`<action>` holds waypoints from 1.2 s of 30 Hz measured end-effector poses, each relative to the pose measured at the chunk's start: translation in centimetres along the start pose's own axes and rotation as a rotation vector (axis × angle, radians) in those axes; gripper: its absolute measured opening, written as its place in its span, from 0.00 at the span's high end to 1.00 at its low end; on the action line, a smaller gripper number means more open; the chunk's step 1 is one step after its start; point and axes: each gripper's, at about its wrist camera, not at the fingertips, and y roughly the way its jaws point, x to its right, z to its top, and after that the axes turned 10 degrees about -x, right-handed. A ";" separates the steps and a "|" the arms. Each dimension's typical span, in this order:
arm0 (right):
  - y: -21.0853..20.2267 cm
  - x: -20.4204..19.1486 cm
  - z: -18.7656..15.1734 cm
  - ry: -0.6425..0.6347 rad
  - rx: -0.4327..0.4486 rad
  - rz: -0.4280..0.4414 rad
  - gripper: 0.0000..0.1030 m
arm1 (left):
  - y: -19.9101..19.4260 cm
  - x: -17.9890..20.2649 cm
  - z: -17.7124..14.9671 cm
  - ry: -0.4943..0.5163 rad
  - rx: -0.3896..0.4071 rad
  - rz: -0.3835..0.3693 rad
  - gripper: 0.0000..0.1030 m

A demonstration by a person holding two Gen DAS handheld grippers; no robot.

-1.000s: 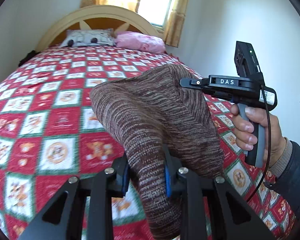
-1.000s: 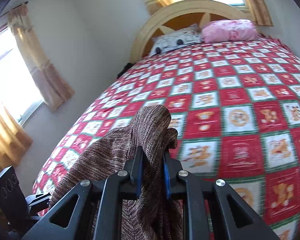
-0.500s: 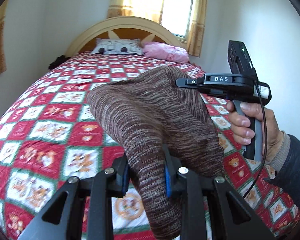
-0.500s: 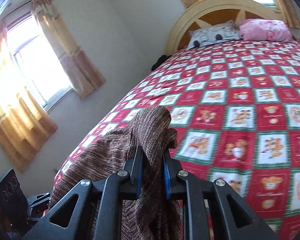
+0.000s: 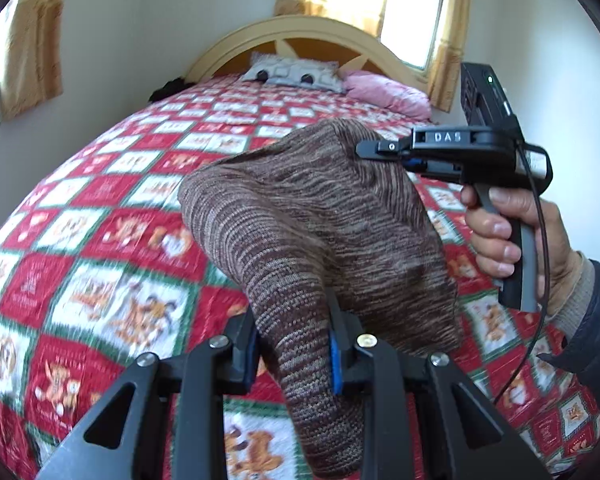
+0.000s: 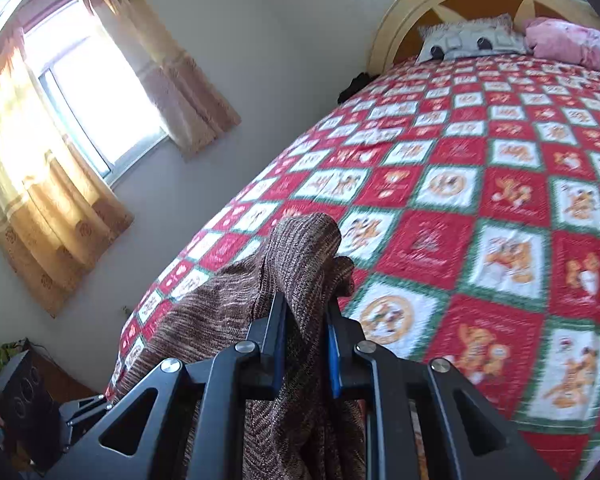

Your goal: Fold small clothes

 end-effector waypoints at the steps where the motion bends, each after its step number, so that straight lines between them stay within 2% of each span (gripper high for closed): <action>1: 0.9 -0.1 0.1 0.000 -0.015 -0.004 0.84 | 0.4 -0.5 -0.3 -0.013 -0.010 0.007 0.73; 8: 5.9 0.5 0.5 0.000 -0.107 -0.079 0.83 | 3.0 -2.0 -1.9 -0.074 -0.060 0.021 0.71; 10: 7.2 1.6 0.5 0.025 -0.149 -0.108 0.82 | 3.2 -1.6 -2.2 -0.063 -0.051 0.048 0.63; 11: 7.4 2.0 0.5 0.031 -0.153 -0.114 0.79 | 3.2 -1.4 -2.3 -0.056 -0.048 0.055 0.63; 13: 6.9 2.5 0.1 0.038 -0.147 -0.115 0.74 | 3.3 -1.3 -2.3 -0.060 -0.053 0.074 0.45; 16: 4.5 2.7 -0.8 0.038 -0.122 -0.106 0.74 | 2.9 -1.6 -2.2 -0.074 -0.048 0.083 0.43; 18: 2.1 2.7 -1.6 0.031 -0.090 -0.100 0.73 | 2.0 -1.9 -1.9 -0.074 -0.018 0.102 0.41; 22: -1.8 2.0 -4.0 0.013 -0.065 -0.067 0.73 | 0.7 -3.5 -0.7 -0.112 0.048 0.161 0.25; 27: -4.0 -0.5 -9.2 -0.041 -0.108 -0.016 0.73 | 2.9 -5.2 0.2 -0.129 -0.008 0.241 0.22; 33: -2.5 -2.3 -14.5 -0.080 -0.212 -0.064 0.73 | 2.9 -5.1 -0.7 -0.155 0.003 0.227 0.22; 34: -2.2 -2.4 -15.0 -0.090 -0.222 -0.078 0.75 | 2.9 -5.0 -0.7 -0.157 0.002 0.226 0.22; 35: -2.1 -2.5 -15.3 -0.096 -0.228 -0.084 0.83 | 2.9 -5.0 -0.7 -0.159 0.001 0.223 0.22; 36: -2.0 -2.5 -15.4 -0.098 -0.230 -0.093 0.85 | 2.8 -4.9 -0.7 -0.160 0.000 0.223 0.22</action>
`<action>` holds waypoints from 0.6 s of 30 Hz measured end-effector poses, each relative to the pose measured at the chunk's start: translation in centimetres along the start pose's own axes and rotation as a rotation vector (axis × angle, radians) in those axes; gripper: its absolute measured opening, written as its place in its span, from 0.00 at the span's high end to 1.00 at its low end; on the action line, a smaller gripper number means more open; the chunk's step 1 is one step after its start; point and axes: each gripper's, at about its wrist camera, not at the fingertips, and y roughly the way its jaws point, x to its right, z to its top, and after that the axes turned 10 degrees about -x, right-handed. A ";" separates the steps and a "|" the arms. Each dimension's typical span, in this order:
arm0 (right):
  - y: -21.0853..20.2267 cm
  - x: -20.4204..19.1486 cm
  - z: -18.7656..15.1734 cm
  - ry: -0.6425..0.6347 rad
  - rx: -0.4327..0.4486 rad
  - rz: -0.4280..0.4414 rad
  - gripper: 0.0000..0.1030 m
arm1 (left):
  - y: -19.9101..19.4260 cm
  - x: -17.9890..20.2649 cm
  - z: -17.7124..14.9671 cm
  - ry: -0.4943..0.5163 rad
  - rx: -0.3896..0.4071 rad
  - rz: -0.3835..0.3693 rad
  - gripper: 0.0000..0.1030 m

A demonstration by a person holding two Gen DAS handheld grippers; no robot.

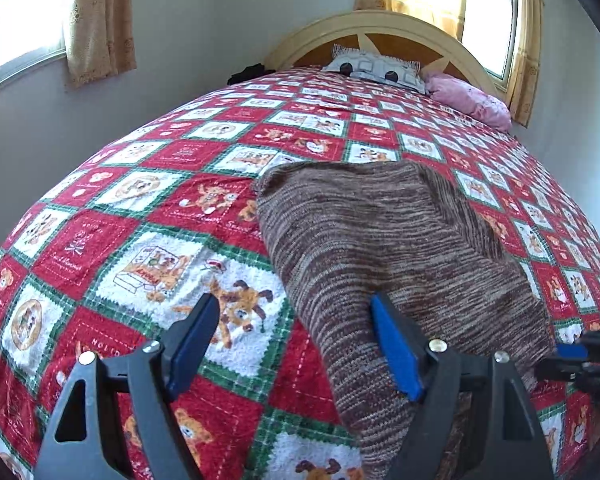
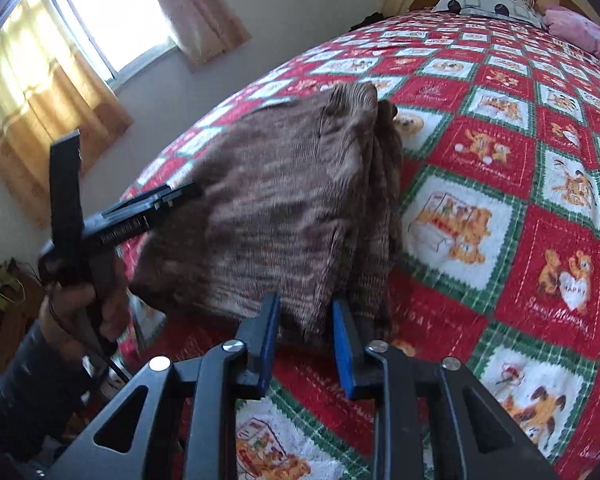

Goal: Fold small clothes
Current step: 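Open both tools to release the folded sweater onto the quilt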

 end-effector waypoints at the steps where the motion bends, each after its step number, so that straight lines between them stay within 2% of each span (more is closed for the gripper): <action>1: -0.2 0.0 0.0 0.003 0.008 -0.007 0.93 | -0.1 0.1 0.0 0.001 -0.002 0.000 0.22; 4: -1.8 -0.1 0.1 0.006 0.054 0.000 0.96 | -0.8 0.7 -0.2 0.019 -0.002 -0.003 0.22; 7: -4.0 -0.3 0.2 -0.003 0.095 -0.032 0.96 | -1.3 1.4 -0.7 0.055 0.001 0.001 0.20; 9: -3.8 0.1 0.3 0.004 0.070 -0.058 0.96 | -1.3 1.9 -1.2 0.077 0.000 0.014 0.17; 11: -1.9 1.0 0.2 0.014 -0.024 -0.060 0.96 | -0.8 2.3 -1.5 0.098 -0.012 0.040 0.17; 13: -1.0 1.4 -0.2 0.022 -0.046 -0.097 0.95 | -0.5 2.4 -1.6 0.096 -0.025 0.038 0.17; 15: -1.7 1.6 -0.2 0.050 -0.018 -0.085 0.89 | -0.8 2.4 -1.6 0.092 -0.027 0.028 0.17; 18: -4.0 0.7 0.9 0.036 0.091 -0.171 0.85 | -0.9 2.6 -1.6 0.109 -0.025 0.037 0.17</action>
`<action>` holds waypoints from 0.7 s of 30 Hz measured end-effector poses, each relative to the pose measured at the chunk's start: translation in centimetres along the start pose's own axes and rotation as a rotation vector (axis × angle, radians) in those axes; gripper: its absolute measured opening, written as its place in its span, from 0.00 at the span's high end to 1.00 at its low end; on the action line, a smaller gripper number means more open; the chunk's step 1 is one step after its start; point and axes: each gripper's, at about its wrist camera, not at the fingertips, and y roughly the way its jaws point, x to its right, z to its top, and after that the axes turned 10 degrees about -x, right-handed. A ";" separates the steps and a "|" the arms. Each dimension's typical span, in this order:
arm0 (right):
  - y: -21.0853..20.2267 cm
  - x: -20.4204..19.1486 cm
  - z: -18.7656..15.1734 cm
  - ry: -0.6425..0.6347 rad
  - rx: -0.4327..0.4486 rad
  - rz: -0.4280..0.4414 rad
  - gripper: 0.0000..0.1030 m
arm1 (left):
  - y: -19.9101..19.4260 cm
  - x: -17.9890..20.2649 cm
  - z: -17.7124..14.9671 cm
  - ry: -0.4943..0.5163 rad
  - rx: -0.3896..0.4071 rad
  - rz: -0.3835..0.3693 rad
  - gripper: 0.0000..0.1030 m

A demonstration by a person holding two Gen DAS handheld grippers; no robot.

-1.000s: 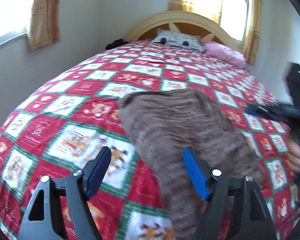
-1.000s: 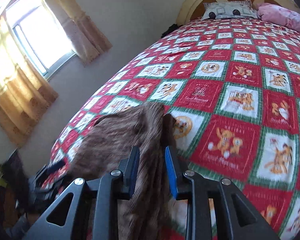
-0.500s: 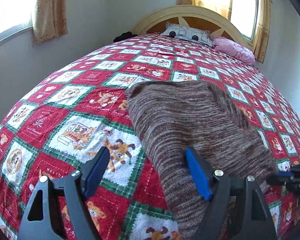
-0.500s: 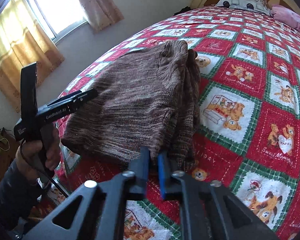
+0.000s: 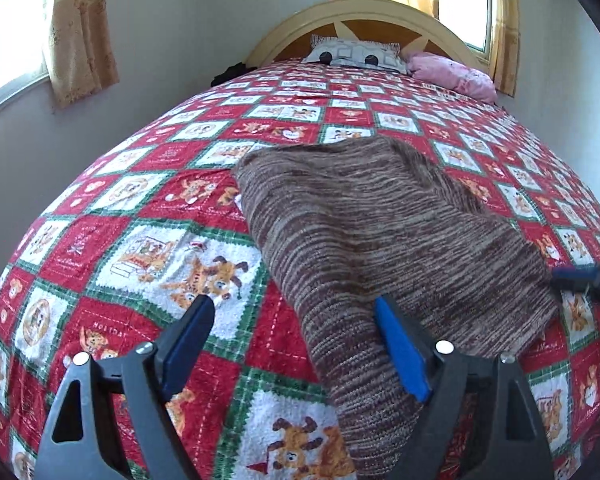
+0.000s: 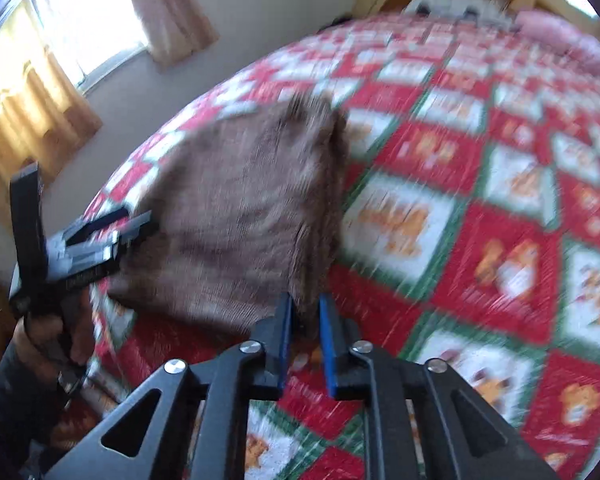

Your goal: Fold small clothes

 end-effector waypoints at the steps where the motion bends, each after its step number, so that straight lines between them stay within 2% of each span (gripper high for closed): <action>1: -0.8 -0.6 0.9 -0.016 0.037 -0.006 0.85 | 0.1 0.1 0.0 0.003 -0.003 0.001 0.17; 3: -1.2 -1.7 2.3 -0.035 0.055 0.034 0.84 | 0.2 0.2 0.1 0.003 -0.008 -0.001 0.17; 4: -1.1 -2.8 3.3 -0.062 0.060 0.067 0.80 | 0.2 0.2 0.1 0.001 -0.009 -0.002 0.17; 5: -0.7 -3.4 3.7 -0.081 0.057 0.085 0.68 | 0.2 0.2 0.0 -0.001 -0.011 -0.005 0.17; 7: 1.2 -4.8 4.6 -0.129 0.015 0.124 0.58 | 0.4 0.4 0.0 -0.002 -0.018 -0.007 0.17; 9: 3.4 -5.3 4.7 -0.130 -0.027 0.062 0.58 | 0.6 0.5 0.0 -0.001 -0.024 -0.010 0.16; 10: 5.1 -4.7 4.7 -0.101 -0.072 0.000 0.58 | 0.6 0.5 -0.1 0.000 -0.028 -0.012 0.12; 11: 5.8 -4.2 4.5 -0.078 -0.095 -0.009 0.58 | 0.7 0.6 -0.1 0.002 -0.030 -0.013 0.11; 12: 6.8 -3.2 4.1 -0.041 -0.112 0.022 0.58 | 0.8 0.6 -0.2 0.004 -0.031 -0.015 0.08; 14: 6.7 -2.5 3.7 -0.035 -0.080 0.057 0.59 | 1.0 0.5 -0.3 0.005 -0.034 -0.019 0.06; 21: 6.0 -2.6 2.5 -0.065 -0.064 0.024 0.59 | 1.3 0.0 -0.9 -0.022 -0.044 -0.046 0.00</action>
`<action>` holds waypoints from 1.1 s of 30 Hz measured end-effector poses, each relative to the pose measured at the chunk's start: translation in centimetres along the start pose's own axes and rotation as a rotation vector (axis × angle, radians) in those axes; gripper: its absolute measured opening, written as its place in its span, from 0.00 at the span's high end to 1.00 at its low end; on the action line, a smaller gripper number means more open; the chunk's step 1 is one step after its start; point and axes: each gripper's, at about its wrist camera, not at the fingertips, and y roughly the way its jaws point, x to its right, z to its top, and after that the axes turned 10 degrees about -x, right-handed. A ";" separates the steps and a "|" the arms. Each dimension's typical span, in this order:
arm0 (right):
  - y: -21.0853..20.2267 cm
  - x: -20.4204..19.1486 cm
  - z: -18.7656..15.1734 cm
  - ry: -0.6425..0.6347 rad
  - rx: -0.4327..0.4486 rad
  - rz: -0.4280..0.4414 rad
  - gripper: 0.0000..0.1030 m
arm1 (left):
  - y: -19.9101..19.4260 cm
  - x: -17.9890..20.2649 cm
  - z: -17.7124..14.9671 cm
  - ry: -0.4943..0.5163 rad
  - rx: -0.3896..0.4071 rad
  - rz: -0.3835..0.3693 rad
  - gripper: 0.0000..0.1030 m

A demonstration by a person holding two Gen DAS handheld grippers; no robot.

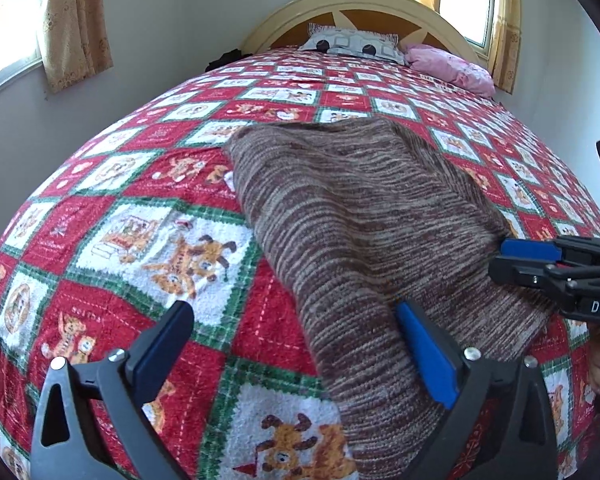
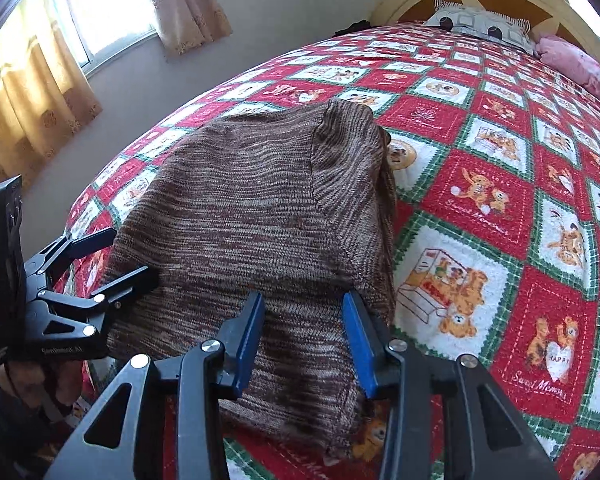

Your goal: Fold small clothes

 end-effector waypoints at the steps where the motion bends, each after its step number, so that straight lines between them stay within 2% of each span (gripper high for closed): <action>1: 0.1 0.2 0.0 0.003 0.006 0.002 0.59 | 0.0 0.1 -0.2 0.000 -0.004 -0.003 0.00; 4: -0.9 0.3 -0.4 0.028 0.039 -0.012 0.59 | -0.7 0.4 -0.6 0.015 -0.005 0.011 0.00; 7: -2.8 -0.5 -1.6 0.032 0.085 -0.101 0.58 | -2.6 1.1 -0.9 0.052 0.031 0.028 0.00; 10: -4.9 -1.2 -2.9 0.045 0.125 -0.141 0.58 | -4.7 1.7 -1.1 0.076 0.079 0.027 0.00; 13: -7.3 -1.8 -4.3 0.078 0.174 -0.160 0.57 | -7.0 2.0 -1.4 0.085 0.118 0.017 0.00; 16: -9.5 -2.8 -5.5 0.093 0.228 -0.175 0.48 | -9.1 2.5 -2.0 0.098 0.156 0.003 0.00; 25: -14.2 -6.2 -8.2 0.058 0.308 -0.218 0.48 | -13.6 3.4 -2.9 0.124 0.250 -0.025 0.00; 33: -16.3 -7.7 -9.5 0.043 0.343 -0.234 0.48 | -15.4 4.0 -3.4 0.125 0.297 -0.030 0.00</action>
